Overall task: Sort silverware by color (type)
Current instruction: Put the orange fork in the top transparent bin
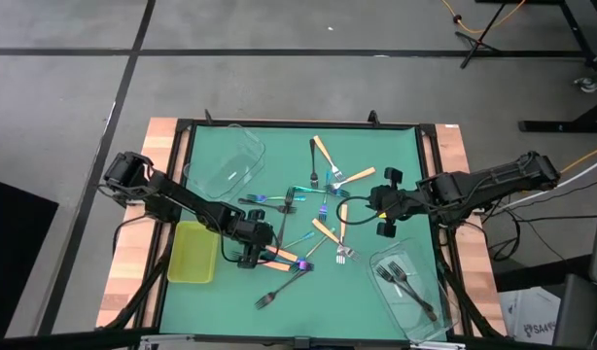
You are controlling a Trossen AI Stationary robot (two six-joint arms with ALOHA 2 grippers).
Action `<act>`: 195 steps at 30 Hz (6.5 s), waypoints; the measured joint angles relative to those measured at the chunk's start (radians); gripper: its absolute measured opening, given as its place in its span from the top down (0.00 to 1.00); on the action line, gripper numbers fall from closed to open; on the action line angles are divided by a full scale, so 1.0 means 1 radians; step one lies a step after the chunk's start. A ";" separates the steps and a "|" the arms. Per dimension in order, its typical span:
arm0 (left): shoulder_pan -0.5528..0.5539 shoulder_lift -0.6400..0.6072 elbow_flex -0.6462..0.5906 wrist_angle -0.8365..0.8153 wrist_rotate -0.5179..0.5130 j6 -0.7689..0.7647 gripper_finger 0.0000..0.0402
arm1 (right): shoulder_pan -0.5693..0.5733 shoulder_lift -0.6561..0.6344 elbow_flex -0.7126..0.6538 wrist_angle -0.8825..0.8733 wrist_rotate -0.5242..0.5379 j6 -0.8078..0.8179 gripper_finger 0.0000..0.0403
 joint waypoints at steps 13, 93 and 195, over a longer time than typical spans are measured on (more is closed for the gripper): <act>0.000 0.001 -0.001 -0.001 0.000 0.000 0.67 | 0.000 0.000 0.000 0.000 0.000 0.000 0.79; 0.707 -0.660 -0.003 -0.502 -0.189 0.069 0.94 | 0.000 0.000 0.000 0.005 0.001 0.000 0.79; 0.877 -0.655 -0.117 -0.189 -0.203 0.162 0.81 | 0.000 0.000 0.000 0.005 0.004 0.000 0.79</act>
